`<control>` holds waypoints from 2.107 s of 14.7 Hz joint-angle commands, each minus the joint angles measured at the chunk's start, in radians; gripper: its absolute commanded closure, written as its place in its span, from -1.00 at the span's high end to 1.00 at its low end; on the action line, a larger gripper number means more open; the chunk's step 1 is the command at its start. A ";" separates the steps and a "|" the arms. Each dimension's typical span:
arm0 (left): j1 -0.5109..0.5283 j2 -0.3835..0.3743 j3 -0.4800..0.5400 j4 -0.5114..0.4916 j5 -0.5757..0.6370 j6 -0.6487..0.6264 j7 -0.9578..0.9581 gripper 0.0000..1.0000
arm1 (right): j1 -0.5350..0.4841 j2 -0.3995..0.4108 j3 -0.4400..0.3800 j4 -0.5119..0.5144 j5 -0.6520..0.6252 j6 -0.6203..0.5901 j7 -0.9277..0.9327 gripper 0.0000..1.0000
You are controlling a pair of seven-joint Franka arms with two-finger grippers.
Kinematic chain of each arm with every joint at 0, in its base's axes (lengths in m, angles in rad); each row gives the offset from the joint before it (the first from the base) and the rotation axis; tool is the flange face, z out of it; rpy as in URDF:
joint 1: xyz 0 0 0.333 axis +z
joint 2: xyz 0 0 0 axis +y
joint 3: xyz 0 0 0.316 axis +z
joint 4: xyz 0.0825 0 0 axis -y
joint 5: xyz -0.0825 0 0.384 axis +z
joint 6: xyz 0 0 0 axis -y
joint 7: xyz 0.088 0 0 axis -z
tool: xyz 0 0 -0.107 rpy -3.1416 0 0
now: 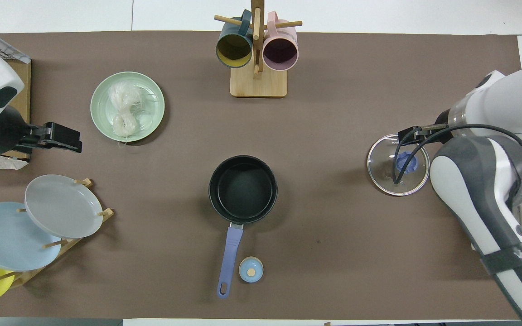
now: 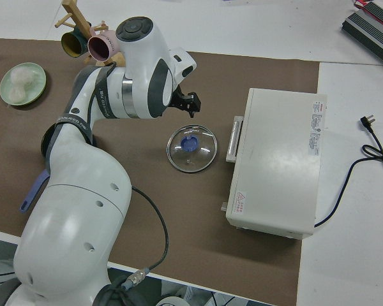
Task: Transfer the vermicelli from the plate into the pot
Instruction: 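Grasp the lid knob with the right gripper while the left gripper reaches the plate, then grasp the white vermicelli with the left gripper and lift it off the plate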
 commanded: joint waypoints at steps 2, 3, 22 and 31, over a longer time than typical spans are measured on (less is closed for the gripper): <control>-0.004 0.136 0.001 0.031 0.008 0.104 -0.014 1.00 | -0.013 -0.021 0.009 -0.174 0.014 0.177 -0.003 1.00; -0.004 0.180 0.003 0.031 0.015 0.158 -0.013 1.00 | -0.013 -0.022 0.009 -0.196 0.014 0.194 -0.003 1.00; -0.031 0.530 0.001 0.018 0.164 0.657 -0.001 1.00 | -0.043 0.017 0.009 -0.309 0.014 0.354 -0.056 1.00; -0.019 0.530 0.003 0.016 0.167 0.655 0.050 -0.83 | -0.040 0.016 0.009 -0.306 0.012 0.339 -0.116 0.45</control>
